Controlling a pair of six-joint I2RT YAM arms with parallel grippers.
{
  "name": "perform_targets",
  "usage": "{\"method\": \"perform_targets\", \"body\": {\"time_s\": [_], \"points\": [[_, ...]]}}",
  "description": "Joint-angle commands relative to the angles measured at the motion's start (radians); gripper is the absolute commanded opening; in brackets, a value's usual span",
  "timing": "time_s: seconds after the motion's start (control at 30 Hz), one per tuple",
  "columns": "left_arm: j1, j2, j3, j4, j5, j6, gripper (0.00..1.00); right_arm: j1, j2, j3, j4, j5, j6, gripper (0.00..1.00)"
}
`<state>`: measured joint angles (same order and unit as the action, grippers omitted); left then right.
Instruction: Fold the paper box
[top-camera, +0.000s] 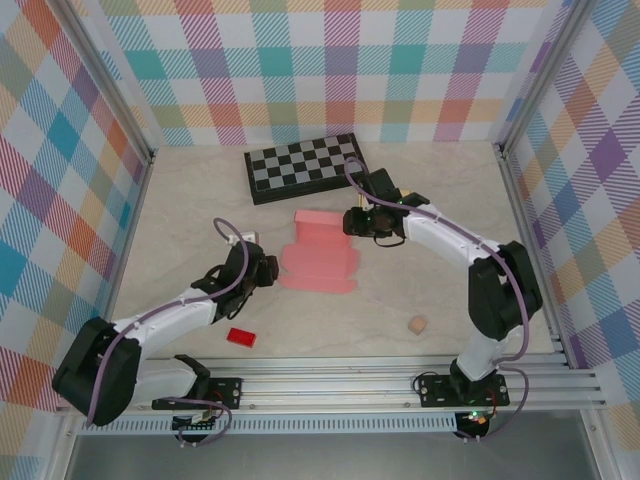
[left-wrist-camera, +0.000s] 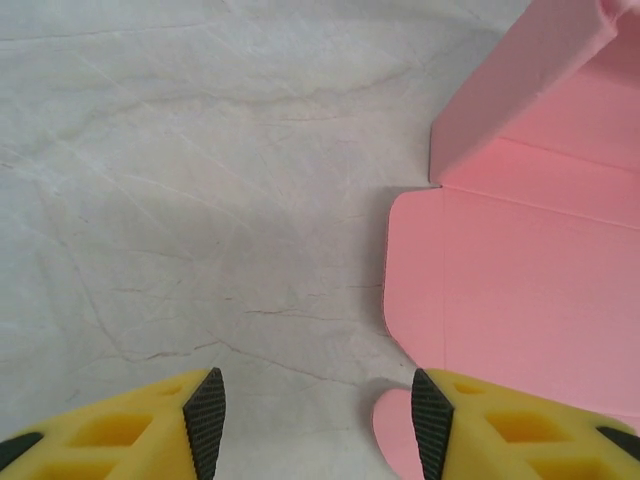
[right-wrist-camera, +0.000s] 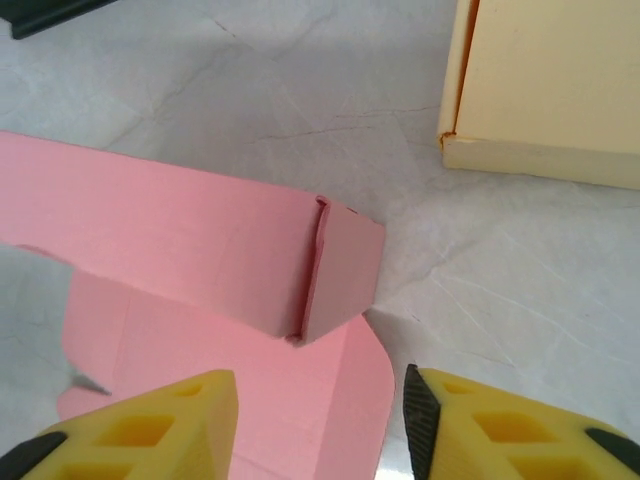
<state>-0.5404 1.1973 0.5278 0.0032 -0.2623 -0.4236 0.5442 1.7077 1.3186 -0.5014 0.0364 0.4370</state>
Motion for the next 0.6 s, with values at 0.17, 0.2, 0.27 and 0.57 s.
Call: {"method": "perform_targets", "body": {"time_s": [0.17,0.2,0.27,0.57], "points": [[0.011,-0.155,-0.028,-0.132,-0.035,-0.03,0.56,0.006,-0.135,-0.018,-0.13,-0.006,-0.077,0.51],[0.011,-0.165,-0.029,-0.136,-0.037,-0.034,0.56,0.006,-0.146,-0.052,-0.116,-0.011,-0.059,0.49],[0.011,-0.176,-0.03,-0.137,-0.037,-0.041,0.57,0.005,-0.168,-0.123,-0.07,-0.022,-0.019,0.49],[0.011,-0.21,-0.055,-0.135,0.01,-0.072,0.57,0.004,-0.093,-0.301,0.197,-0.125,0.123,0.44]]}}
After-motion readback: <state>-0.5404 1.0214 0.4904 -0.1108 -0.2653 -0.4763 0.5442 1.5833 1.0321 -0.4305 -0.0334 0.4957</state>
